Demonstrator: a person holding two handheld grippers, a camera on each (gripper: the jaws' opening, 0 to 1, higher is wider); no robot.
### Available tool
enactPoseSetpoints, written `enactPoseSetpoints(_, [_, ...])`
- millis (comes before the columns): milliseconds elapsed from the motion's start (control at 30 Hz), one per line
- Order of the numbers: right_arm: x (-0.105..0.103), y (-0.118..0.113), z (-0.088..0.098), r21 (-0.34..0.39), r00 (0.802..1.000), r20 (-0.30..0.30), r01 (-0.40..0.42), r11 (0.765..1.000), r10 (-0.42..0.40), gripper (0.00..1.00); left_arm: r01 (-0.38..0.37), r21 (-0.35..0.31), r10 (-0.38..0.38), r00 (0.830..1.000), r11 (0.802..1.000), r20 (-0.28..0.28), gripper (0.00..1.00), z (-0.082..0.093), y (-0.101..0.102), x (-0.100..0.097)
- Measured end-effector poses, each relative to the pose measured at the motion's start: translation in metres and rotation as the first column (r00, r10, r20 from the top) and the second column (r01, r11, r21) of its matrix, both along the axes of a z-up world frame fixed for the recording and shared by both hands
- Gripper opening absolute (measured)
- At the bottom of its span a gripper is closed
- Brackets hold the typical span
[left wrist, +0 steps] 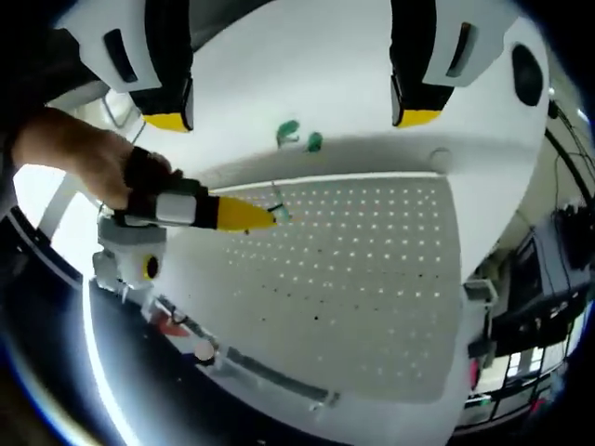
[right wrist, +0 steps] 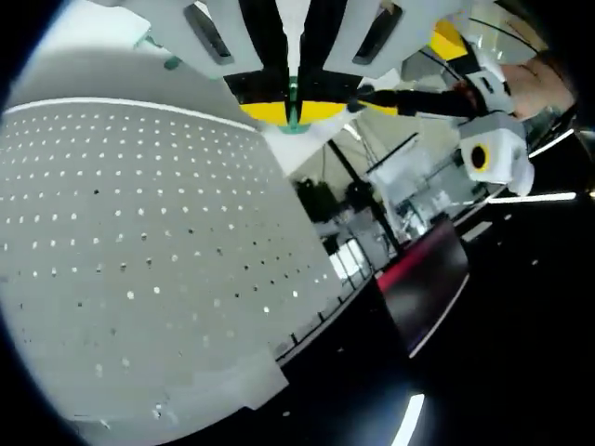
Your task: Insert the hook assembly into the mounting plate slot until the hook locks in place.
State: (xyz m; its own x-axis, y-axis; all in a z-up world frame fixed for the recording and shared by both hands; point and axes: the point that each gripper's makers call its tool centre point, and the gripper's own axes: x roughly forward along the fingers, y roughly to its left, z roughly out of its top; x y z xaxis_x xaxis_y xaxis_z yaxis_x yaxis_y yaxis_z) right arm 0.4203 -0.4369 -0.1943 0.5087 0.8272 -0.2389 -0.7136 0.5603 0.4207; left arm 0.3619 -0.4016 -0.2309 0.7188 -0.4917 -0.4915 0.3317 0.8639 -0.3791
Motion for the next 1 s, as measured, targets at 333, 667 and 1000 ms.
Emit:
enactPoseSetpoints(333, [-0.037, -0.002, 0.018, 0.087, 1.0, 0.018, 0.015, 0.996, -0.017, 0.0, -0.02, -0.07, 0.021, 1.0, 0.997, 0.006, 0.66, 0.011, -0.004, 0.007])
enactPoseSetpoints(667, [-0.052, -0.009, 0.024, 0.126, 0.998, 0.047, 0.037, 0.991, -0.043, 0.0, 0.031, -0.202, -0.031, 1.0, 0.979, 0.001, 0.38, 0.019, -0.024, -0.002])
enactPoseSetpoints(1000, [-0.058, -0.012, 0.028, 0.129, 0.996, 0.078, 0.034, 0.991, -0.044, 0.0, 0.069, -0.246, -0.066, 0.998, 0.967, 0.017, 0.26, 0.028, -0.038, -0.004])
